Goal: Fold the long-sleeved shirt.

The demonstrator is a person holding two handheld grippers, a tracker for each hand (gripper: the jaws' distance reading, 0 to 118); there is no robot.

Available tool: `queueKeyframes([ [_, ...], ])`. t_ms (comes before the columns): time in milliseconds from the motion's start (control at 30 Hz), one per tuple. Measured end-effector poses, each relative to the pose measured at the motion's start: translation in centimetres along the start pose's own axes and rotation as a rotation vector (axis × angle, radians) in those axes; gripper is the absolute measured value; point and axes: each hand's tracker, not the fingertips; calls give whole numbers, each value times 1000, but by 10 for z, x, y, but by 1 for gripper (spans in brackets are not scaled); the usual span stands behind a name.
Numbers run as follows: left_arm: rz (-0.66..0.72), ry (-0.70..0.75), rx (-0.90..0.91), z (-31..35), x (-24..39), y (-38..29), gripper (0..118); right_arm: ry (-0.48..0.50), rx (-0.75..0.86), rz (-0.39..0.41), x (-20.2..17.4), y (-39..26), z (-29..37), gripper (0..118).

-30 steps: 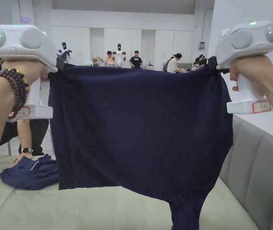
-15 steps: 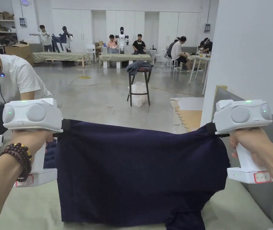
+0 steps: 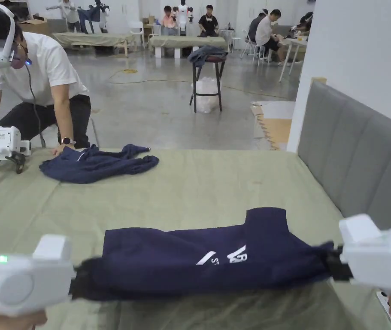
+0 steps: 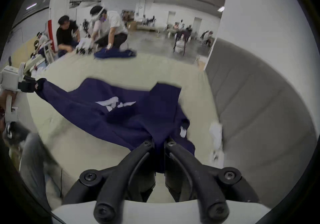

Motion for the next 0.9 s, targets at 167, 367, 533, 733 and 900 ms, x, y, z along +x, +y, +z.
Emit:
queueKeyframes([
  [167,-47,-38,-270,-21,-1,-100,10,163,-343,71,-27,-95,-32,6],
  [367,-44,-49,-329,-17,-6,-127,10,196,-463,163,-52,-128,-48,7],
  [533,-30,6,-233,-17,-13,-111,100,85,-326,60,-42,-114,-55,86],
  [733,56,-76,-73,17,-22,-56,11,72,-107,-228,-7,-82,-13,80],
  [900,-40,-16,-15,7,-21,-20,4,-9,-119,-143,-4,-89,-2,0],
])
